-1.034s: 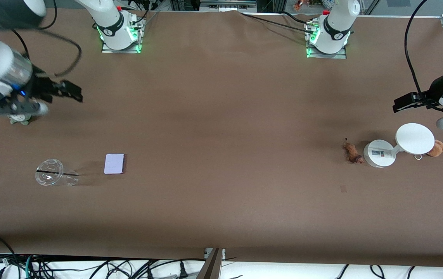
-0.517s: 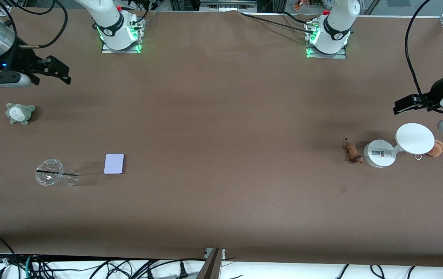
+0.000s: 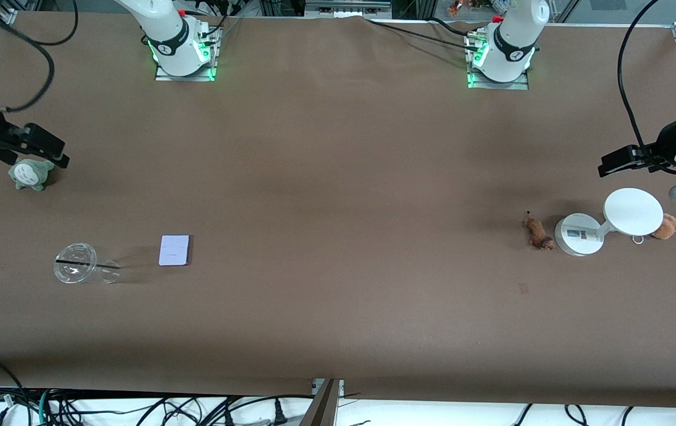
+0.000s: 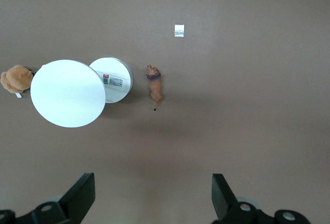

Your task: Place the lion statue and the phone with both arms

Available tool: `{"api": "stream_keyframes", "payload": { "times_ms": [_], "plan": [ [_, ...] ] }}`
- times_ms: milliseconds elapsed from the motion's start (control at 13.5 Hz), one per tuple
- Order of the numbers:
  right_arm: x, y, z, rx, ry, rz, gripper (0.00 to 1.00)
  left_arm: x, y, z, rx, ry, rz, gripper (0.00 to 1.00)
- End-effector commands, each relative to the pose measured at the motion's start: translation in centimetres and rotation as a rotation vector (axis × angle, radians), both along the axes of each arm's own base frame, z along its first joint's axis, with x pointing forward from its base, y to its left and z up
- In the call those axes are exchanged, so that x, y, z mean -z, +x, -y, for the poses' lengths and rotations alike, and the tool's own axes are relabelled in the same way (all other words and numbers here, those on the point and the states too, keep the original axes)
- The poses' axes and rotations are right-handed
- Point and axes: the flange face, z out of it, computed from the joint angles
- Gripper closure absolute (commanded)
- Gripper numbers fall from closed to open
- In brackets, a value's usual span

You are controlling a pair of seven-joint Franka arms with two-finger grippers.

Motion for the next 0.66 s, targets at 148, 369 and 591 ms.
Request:
{"api": "stream_keyframes", "payload": {
  "times_ms": [148,369,591],
  "plan": [
    [-0.3,-1.7,-0.7,0.0,-0.014,-0.101,0.0,-0.5,0.4,-0.1,0.021,-0.025,0.006,0.0],
    [-0.1,-1.9,-0.7,-0.012,-0.015,-0.104,0.0,-0.5,0.4,-0.1,0.021,-0.025,0.006,0.0],
    [0.1,-1.7,-0.8,-0.003,-0.014,-0.105,0.0,-0.5,0.4,-0.1,0.021,-0.025,0.006,0.0]
  ]
}}
